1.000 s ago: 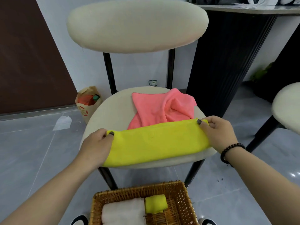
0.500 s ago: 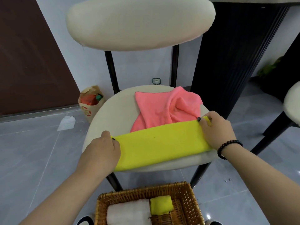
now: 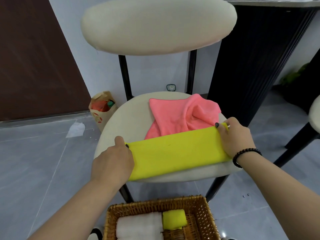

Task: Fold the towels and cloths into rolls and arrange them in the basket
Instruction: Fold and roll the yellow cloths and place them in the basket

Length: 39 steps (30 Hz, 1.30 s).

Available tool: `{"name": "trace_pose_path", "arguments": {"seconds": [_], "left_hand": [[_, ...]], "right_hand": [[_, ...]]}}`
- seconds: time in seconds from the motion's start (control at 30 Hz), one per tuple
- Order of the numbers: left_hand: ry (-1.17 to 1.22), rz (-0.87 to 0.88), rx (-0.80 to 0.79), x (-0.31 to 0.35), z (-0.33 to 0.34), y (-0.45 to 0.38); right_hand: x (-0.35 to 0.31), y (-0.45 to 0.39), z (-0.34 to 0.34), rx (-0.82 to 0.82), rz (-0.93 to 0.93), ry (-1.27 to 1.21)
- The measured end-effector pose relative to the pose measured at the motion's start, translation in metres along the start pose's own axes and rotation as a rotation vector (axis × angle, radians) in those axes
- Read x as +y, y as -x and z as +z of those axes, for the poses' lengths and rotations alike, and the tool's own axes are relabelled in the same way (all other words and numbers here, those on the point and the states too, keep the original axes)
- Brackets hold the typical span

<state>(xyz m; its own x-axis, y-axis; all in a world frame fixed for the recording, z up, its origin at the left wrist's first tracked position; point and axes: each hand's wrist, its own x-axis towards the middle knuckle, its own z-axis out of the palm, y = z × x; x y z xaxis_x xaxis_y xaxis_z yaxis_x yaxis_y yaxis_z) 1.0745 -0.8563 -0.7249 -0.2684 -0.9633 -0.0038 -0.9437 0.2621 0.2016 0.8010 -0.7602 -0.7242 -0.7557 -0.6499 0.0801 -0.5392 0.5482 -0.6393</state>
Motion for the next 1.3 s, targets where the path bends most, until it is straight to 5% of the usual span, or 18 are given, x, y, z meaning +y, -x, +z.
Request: {"name": "trace_pose_path", "arguments": {"seconds": [0.37, 0.8, 0.93, 1.03, 1.1, 1.2, 1.3], "left_hand": [[0.105, 0.035, 0.067, -0.008, -0.002, -0.003], [0.278, 0.070, 0.015, -0.022, -0.010, -0.026], [0.278, 0.028, 0.075, -0.021, -0.008, -0.025], [0.209, 0.274, 0.342, 0.001, -0.007, -0.004], [0.256, 0.402, 0.290, 0.019, 0.000, 0.014], [0.111, 0.453, 0.171, 0.029, 0.026, 0.022], [-0.030, 0.429, 0.115, 0.024, 0.042, 0.016]], "right_hand": [[-0.002, -0.001, 0.005, 0.071, 0.020, 0.322], [0.002, -0.014, -0.019, -0.078, 0.058, -0.114], [0.004, -0.008, -0.008, -0.020, 0.081, -0.025], [-0.006, 0.001, 0.002, 0.324, -0.219, 0.199], [-0.026, 0.017, 0.016, 0.466, -0.541, 0.192], [-0.047, 0.052, 0.048, 0.215, -0.845, 0.145], [-0.043, 0.069, 0.066, -0.123, -0.801, 0.336]]}}
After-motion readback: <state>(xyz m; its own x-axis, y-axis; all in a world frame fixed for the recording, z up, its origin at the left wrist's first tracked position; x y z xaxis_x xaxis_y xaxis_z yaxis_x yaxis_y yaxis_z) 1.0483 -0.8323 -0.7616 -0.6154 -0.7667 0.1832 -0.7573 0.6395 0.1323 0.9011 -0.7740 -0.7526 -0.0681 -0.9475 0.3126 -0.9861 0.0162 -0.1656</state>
